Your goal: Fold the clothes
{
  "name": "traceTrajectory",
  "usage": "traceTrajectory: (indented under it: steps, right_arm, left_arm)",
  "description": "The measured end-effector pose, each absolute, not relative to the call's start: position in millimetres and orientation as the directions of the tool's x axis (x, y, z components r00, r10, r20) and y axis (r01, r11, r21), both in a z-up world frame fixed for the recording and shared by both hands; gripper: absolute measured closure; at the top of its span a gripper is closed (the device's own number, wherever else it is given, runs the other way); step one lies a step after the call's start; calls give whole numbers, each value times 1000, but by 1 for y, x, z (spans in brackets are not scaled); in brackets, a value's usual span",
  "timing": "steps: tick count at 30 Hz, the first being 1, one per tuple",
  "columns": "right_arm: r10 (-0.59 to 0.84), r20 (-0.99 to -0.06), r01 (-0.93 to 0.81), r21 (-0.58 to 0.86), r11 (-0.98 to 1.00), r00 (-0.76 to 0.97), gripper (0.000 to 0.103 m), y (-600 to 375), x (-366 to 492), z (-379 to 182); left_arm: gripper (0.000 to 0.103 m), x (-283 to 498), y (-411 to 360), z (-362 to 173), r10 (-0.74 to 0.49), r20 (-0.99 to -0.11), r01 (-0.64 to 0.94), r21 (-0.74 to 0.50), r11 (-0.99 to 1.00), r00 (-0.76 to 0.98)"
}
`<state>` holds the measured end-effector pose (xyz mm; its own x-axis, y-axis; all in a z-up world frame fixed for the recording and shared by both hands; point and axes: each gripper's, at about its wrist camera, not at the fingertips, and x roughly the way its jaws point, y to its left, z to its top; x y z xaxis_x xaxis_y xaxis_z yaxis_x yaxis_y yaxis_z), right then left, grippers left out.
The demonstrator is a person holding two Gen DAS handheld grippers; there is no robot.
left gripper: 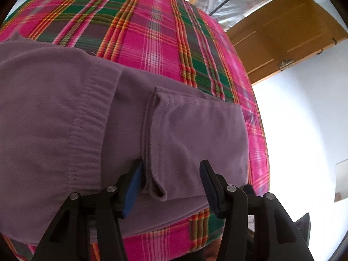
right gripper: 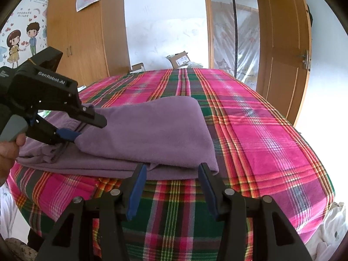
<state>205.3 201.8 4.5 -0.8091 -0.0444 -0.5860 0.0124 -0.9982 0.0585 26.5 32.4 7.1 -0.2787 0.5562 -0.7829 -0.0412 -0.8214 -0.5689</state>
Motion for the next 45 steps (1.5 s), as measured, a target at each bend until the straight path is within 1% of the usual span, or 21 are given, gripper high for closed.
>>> traceTrajectory:
  steps: [5, 6, 7, 8, 9, 10, 13, 15, 17, 18, 22, 25, 30, 33, 37, 42, 45]
  right_arm:
    - [-43, -588, 5, 66, -998, -807, 53, 203, 205, 4]
    - [-41, -590, 3, 66, -998, -806, 53, 203, 205, 3]
    - [-40, -591, 1, 66, -998, -806, 53, 203, 205, 3]
    - [-40, -590, 1, 67, -998, -806, 53, 203, 205, 3]
    - [-39, -589, 0, 67, -998, -807, 53, 204, 206, 4]
    - [-37, -587, -2, 65, -998, -808, 53, 204, 206, 4]
    - [-34, -585, -5, 65, -998, -810, 53, 205, 207, 5]
    - [-33, -577, -6, 66, -998, -816, 53, 206, 209, 6]
    - [-27, -562, -9, 62, -998, -827, 53, 206, 212, 9]
    - [-25, -555, -10, 60, -998, -832, 53, 206, 214, 10]
    - [-17, -530, -16, 58, -998, -848, 53, 205, 219, 15]
    - [-113, -497, 66, 111, -992, -860, 53, 199, 225, 20]
    - [-163, -527, 145, 75, -987, -834, 53, 174, 211, 17]
    - [-184, -519, 171, 74, -983, -835, 53, 161, 197, 20]
    - [-183, -500, 174, 66, -983, -846, 53, 149, 182, 21]
    - [-168, -519, 147, 81, -986, -838, 53, 143, 161, 18]
    - [-133, -545, 90, 106, -990, -828, 53, 151, 153, 12]
  left_arm:
    - [48, 22, 24, 5, 609, -745, -3, -632, -775, -271]
    - [52, 23, 22, 4, 622, -734, 1, -647, -762, -272]
    - [61, 24, 20, 4, 636, -722, 6, -662, -750, -273]
    - [68, 20, 23, 0, 662, -701, 11, -689, -725, -264]
    - [79, 21, 22, -2, 680, -689, 14, -705, -709, -251]
    - [82, 22, 24, -4, 689, -684, 12, -712, -702, -240]
    - [82, 23, 26, -6, 710, -658, 11, -736, -677, -249]
    - [86, 23, 27, -1, 721, -644, -8, -744, -668, -258]
    - [86, 22, 29, 5, 731, -625, -34, -753, -657, -272]
    - [90, 23, 29, 10, 740, -611, -47, -762, -646, -281]
    - [90, 21, 34, 31, 772, -554, -99, -789, -606, -311]
    - [90, 18, 45, 49, 793, -517, -151, -798, -583, -323]
    - [90, 15, 64, 72, 823, -471, -212, -811, -546, -316]
    - [90, 15, 77, 87, 839, -447, -269, -806, -528, -309]
    - [90, 13, 94, 100, 850, -443, -312, -796, -519, -285]
    - [90, 10, 110, 105, 867, -434, -330, -803, -496, -245]
    - [90, 11, 117, 107, 876, -428, -342, -807, -481, -222]
